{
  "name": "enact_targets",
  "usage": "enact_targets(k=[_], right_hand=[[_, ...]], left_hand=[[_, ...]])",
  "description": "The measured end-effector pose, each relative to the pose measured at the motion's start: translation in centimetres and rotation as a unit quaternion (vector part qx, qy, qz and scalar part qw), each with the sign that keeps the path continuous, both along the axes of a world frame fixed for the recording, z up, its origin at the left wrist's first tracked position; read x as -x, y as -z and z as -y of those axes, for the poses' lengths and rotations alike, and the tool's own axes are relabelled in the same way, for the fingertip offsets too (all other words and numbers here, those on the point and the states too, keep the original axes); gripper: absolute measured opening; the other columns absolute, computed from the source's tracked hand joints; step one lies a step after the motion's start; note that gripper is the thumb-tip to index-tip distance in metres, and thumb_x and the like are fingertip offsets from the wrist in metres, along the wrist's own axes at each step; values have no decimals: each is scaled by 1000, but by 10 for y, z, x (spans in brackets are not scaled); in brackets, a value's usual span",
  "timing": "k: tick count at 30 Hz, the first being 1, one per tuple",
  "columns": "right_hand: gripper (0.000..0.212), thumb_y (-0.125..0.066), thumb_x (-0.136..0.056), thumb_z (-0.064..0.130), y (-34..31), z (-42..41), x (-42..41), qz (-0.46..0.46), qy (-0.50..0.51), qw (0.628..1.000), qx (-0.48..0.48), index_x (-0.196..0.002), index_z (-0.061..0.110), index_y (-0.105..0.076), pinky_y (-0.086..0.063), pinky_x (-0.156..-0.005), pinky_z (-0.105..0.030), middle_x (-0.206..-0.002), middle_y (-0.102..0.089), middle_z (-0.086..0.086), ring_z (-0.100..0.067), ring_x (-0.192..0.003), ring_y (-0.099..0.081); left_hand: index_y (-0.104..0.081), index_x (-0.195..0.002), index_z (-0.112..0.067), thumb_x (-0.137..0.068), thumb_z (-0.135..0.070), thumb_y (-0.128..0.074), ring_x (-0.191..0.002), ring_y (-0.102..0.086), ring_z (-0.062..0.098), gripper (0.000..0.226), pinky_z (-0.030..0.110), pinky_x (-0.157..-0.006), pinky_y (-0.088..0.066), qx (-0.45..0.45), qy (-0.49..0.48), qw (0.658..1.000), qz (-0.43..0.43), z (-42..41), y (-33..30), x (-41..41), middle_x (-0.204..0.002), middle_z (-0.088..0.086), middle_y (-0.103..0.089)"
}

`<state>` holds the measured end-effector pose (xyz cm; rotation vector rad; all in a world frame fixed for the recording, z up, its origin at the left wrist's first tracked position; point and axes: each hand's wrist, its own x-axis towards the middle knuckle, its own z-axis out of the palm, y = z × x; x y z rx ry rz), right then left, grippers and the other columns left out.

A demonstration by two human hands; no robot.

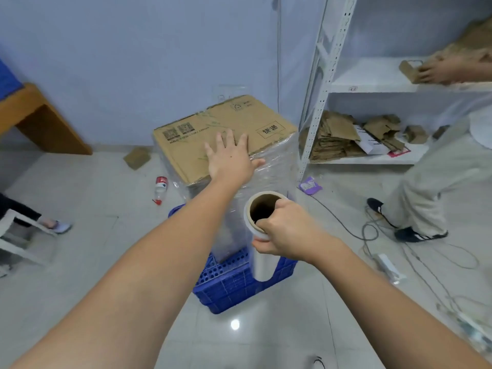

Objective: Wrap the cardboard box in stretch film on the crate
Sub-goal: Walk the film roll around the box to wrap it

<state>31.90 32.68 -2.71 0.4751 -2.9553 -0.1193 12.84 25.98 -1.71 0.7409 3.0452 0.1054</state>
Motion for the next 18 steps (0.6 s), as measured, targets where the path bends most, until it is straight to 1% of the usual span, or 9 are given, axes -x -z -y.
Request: enact_targets(k=[3, 6, 7, 10, 12, 14, 16, 17, 18], right_hand=[[42, -58, -82, 49, -6, 7, -5, 19, 35, 999, -36, -56, 20, -41, -23, -61, -30, -49, -42, 4, -22, -54, -46], [36, -53, -89, 50, -15, 17, -14, 49, 113, 992, 22, -72, 19, -50, -36, -67, -34, -66, -55, 1, -23, -71, -53], [38, -52, -90, 53, -18, 22, -16, 54, 140, 988, 36, -78, 17, -51, -38, -68, -35, -71, -58, -1, -24, -74, -55], [56, -39, -92, 70, -24, 36, -16, 57, 216, 975, 17, -81, 16, -49, -31, -56, -34, -69, -58, -1, -22, -65, -56], [58, -33, -94, 69, -25, 42, -15, 50, 269, 962, 5, -79, 15, -49, -29, -49, -33, -64, -54, 0, -20, -57, -53], [44, -36, -101, 54, -23, 48, -12, 49, 282, 958, -11, -87, 16, -52, -33, -50, -32, -66, -48, 0, -22, -62, -55], [28, -39, -103, 41, -19, 53, -7, 49, 305, 950, 42, -92, 18, -51, -36, -58, -32, -72, -45, -2, -27, -76, -61], [27, -40, -101, 40, -18, 54, -6, 52, 331, 939, 78, -91, 16, -50, -36, -60, -32, -73, -47, -2, -28, -78, -62], [28, -44, -97, 39, -18, 55, -3, 56, 356, 927, 108, -89, 13, -50, -37, -59, -33, -73, -51, -2, -27, -75, -61]], left_hand=[[-17, -164, -32, -90, -81, -47, -159, -1, 35, 94, 65, -123, -4, -26, 11, 999, 22, 4, -4, 5, -173, 9, -7], [-32, -159, -29, -87, -73, -60, -158, -8, 35, 88, 67, -123, -5, -71, 25, 995, 61, 5, -8, 14, -171, 9, -16], [-39, -155, -29, -86, -71, -62, -157, -12, 35, 85, 68, -122, -6, -87, 34, 993, 75, 7, -10, 17, -169, 9, -21], [-46, -150, -30, -86, -68, -66, -156, -17, 30, 77, 64, -123, -7, -114, 96, 981, 127, 23, -24, 27, -168, 6, -26], [-44, -152, -29, -88, -67, -65, -156, -20, 26, 77, 59, -122, -13, -80, 168, 974, 127, 43, -32, 37, -169, 5, -25], [-36, -158, -31, -86, -73, -62, -156, -20, 27, 87, 58, -122, -18, -31, 235, 966, 102, 67, -32, 50, -171, 4, -20], [-25, -161, -39, -78, -86, -51, -157, -16, 27, 99, 57, -125, -14, 6, 271, 960, 72, 90, -25, 63, -172, 2, -15], [-20, -162, -42, -75, -89, -46, -158, -13, 27, 103, 56, -126, -10, 18, 280, 958, 60, 99, -20, 66, -173, 1, -12], [-15, -163, -44, -75, -90, -45, -159, -9, 27, 104, 55, -127, -6, 25, 285, 957, 52, 105, -15, 67, -173, -1, -8]])
